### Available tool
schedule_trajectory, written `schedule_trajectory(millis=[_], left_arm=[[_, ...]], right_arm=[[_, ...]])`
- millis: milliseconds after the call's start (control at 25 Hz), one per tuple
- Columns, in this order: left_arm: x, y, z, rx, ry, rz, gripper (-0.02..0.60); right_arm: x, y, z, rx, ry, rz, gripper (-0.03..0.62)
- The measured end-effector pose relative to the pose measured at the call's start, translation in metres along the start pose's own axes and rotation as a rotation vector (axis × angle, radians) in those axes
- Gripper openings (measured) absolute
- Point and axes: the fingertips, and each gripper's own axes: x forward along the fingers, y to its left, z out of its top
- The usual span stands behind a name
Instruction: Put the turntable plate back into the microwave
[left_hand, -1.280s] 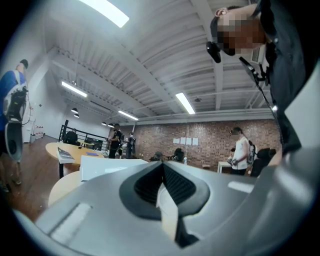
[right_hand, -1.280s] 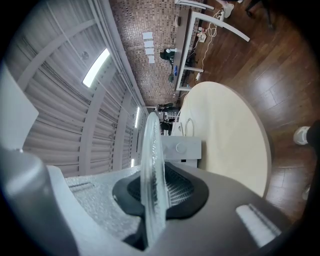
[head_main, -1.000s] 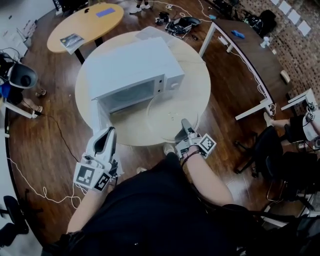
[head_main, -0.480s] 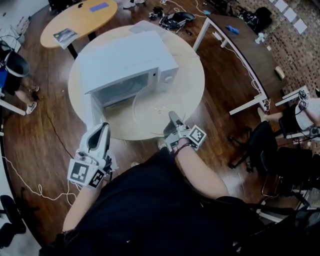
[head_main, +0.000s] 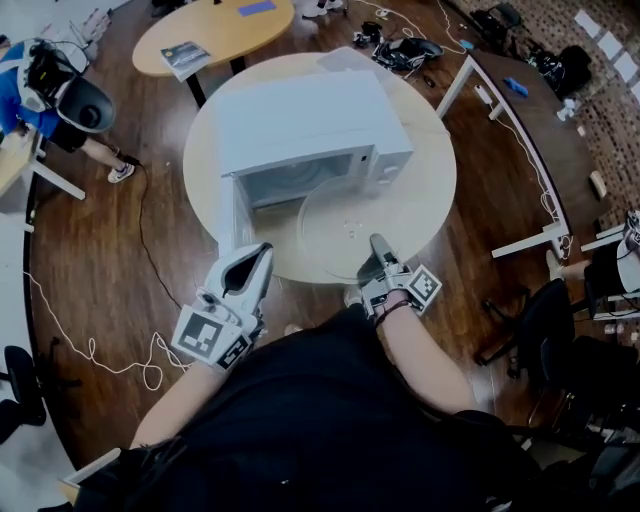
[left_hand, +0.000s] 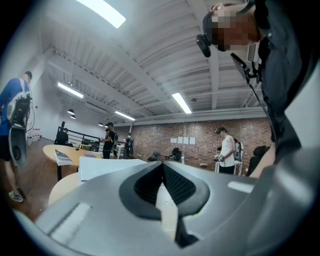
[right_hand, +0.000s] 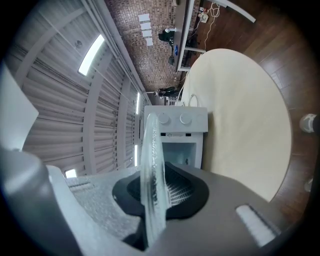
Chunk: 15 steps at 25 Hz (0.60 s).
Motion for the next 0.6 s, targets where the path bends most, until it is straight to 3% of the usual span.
schedule_trajectory(millis=[320, 480, 600], left_arm=[[0.012, -0.004, 0.001, -0.015, -0.027, -0.009, 0.000], [0.020, -0.008, -0.014, 0.040, 0.015, -0.010, 0.000], [0.028, -0.020, -0.019, 0.032, 0.035, -0.036, 0.000]], right_arm=[[0.015, -0.015, -0.008, 0.003, 0.056, 0.002, 0.028], [0.013, -0.036, 0.005, -0.003, 0.069, -0.029, 0.029], [0.015, -0.025, -0.002, -0.014, 0.093, -0.032, 0.028]])
